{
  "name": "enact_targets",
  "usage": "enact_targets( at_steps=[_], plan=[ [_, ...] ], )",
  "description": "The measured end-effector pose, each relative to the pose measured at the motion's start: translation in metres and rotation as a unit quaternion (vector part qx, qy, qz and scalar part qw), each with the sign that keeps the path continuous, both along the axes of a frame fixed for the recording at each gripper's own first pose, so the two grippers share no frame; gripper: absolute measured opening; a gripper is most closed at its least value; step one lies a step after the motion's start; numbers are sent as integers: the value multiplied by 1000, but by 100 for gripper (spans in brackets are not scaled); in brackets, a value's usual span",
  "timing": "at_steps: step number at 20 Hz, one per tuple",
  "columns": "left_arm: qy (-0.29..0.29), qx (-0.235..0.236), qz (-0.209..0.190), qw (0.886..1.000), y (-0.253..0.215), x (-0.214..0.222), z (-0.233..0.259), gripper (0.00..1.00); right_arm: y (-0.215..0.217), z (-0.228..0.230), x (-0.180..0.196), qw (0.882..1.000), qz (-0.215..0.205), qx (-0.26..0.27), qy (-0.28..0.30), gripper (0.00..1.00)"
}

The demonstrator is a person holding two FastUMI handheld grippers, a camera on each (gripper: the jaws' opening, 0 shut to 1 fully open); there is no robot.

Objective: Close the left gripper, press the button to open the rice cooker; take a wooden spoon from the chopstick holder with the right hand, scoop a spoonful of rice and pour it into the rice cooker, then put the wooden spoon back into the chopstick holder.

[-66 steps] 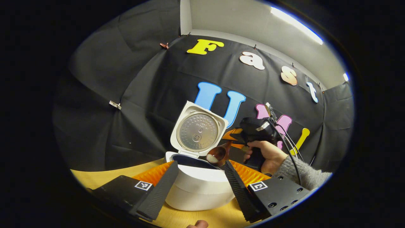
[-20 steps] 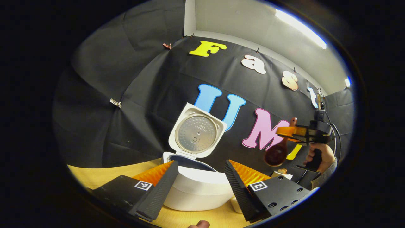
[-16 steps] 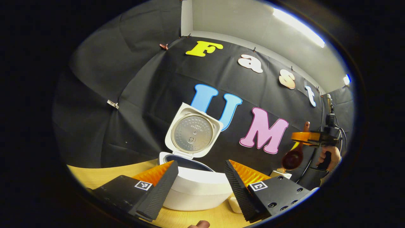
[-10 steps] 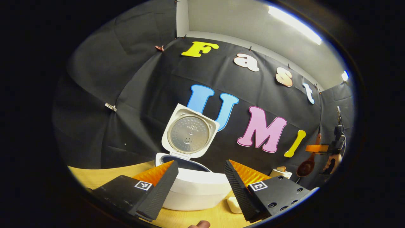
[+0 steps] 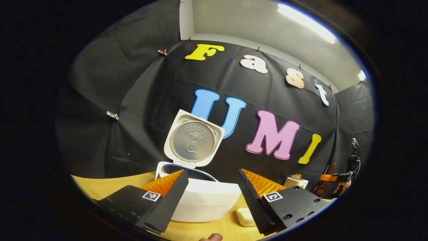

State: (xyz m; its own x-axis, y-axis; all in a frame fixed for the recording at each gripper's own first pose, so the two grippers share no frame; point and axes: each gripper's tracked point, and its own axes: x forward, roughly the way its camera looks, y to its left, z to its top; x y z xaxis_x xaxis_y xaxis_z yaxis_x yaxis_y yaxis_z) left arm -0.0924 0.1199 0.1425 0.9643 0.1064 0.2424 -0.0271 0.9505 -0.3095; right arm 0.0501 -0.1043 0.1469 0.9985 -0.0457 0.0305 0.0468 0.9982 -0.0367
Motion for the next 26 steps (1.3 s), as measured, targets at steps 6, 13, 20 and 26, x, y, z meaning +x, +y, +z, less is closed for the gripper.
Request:
enact_targets(
  at_steps=[6,13,20,26],
  plan=[
    [20,18,-2,1000,-11,11,-9,95,-22,-46,9,999,-15,37,34,17],
    [26,12,1,1000,-10,13,-12,95,-32,-105,11,990,-10,102,94,20],
    [7,9,13,1000,-13,11,-3,95,-60,-93,-9,990,-60,119,51,56],
    [-62,-16,23,998,-2,19,60,95,-83,-60,-55,991,-113,76,-16,67]
  ],
)
